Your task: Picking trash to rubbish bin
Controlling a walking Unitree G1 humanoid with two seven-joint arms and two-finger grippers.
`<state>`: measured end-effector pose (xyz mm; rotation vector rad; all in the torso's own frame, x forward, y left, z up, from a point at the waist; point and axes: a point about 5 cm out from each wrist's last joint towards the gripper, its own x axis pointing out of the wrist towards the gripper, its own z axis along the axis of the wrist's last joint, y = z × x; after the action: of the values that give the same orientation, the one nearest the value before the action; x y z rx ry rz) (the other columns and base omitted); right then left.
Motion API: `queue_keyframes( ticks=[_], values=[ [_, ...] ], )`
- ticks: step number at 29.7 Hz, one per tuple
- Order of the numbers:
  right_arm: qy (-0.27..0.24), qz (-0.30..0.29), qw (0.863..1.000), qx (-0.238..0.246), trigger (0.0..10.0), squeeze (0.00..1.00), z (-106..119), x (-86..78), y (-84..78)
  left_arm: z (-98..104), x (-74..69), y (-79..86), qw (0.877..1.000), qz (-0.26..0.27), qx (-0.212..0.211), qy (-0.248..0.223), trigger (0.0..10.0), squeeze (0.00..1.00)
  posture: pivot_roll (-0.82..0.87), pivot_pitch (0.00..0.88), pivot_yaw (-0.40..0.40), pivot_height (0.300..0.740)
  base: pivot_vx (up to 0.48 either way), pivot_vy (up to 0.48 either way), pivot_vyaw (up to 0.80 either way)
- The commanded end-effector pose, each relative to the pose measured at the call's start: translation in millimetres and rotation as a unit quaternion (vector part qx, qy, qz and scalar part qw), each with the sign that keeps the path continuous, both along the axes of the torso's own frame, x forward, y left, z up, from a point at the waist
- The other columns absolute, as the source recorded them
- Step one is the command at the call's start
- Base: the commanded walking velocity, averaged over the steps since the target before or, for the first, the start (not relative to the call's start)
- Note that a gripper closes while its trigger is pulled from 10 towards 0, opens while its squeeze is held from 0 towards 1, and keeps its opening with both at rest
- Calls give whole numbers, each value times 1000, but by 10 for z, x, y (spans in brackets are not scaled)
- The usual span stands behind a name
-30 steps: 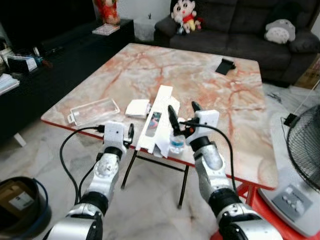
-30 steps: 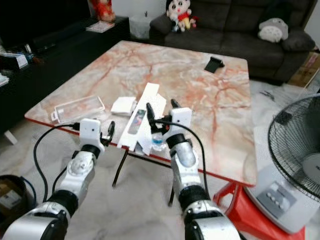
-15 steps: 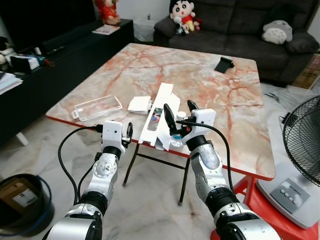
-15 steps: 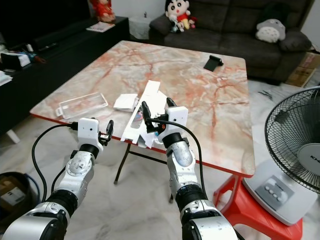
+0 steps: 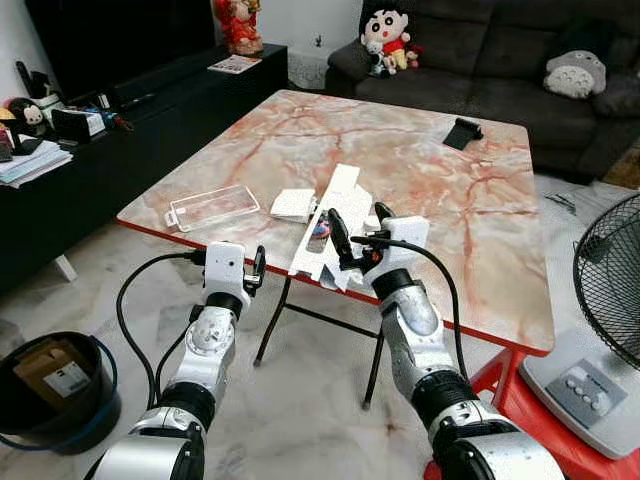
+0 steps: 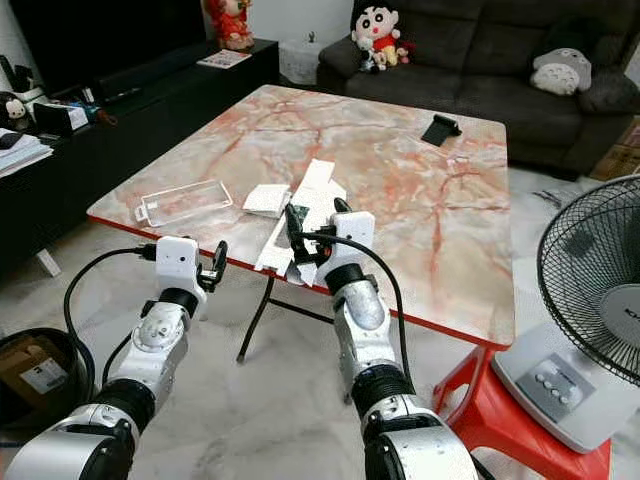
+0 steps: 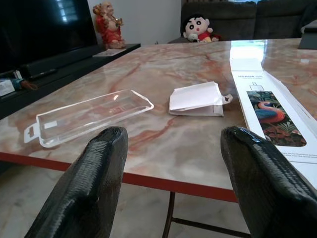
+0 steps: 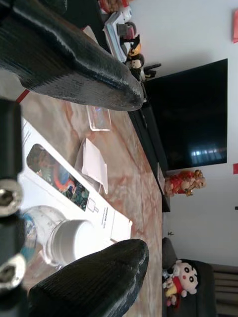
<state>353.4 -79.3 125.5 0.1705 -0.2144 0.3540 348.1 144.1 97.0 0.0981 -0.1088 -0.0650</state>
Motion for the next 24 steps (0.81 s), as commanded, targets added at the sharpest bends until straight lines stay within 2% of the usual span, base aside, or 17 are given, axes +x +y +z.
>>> queue_keyframes(
  ticks=[1, 18, 24],
  values=[
    [-2, 1, 1000, -3, 10000, 0, 65, 45, 20, 7, 9, 9, 1000, -2, 1, 3, 10000, 0, 34, 0, -24, 740, 0, 0, 0],
    [4, -26, 1000, -11, 10000, 0, 144, 131, 2, 3, 7, 7, 1000, -2, 1, 4, 10000, 0, 39, 0, -29, 740, 0, 0, 0],
    [15, -36, 999, -29, 10000, 0, 168, 178, 7, -2, 5, 4, 1000, -3, 2, 5, 10000, 0, 41, 0, -31, 740, 0, 0, 0]
  ],
)
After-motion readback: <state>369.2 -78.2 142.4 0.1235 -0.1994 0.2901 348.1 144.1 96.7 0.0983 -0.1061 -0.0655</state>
